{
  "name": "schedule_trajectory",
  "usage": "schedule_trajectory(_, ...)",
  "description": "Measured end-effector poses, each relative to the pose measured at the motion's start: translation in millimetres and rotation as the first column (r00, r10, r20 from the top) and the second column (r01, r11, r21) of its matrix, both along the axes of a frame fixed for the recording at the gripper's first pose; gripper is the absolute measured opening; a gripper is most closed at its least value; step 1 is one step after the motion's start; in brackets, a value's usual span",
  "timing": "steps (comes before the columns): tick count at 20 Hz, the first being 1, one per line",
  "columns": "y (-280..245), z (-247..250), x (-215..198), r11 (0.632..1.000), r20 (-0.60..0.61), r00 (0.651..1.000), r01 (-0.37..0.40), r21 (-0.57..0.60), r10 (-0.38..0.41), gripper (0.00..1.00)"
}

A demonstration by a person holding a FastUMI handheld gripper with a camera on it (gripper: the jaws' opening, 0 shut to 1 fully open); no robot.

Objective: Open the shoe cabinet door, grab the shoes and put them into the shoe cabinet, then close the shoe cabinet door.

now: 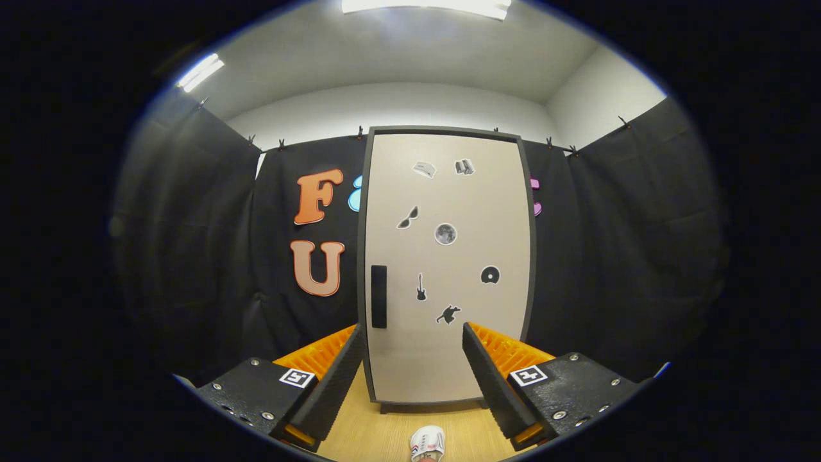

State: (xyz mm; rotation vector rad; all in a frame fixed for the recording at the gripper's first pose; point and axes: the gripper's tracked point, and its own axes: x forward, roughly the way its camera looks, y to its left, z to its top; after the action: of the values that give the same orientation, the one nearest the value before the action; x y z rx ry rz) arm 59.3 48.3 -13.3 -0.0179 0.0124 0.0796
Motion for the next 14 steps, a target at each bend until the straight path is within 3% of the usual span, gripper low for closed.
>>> schedule_trajectory(5,32.5,-10.8,57.8,0.999,-0.022,0.999,-0.033,0.017,0.033,0.95)
schedule_trajectory(14,62.2,-43.1,170.2,0.999,-0.101,0.995,-0.014,0.043,0.018,0.95)
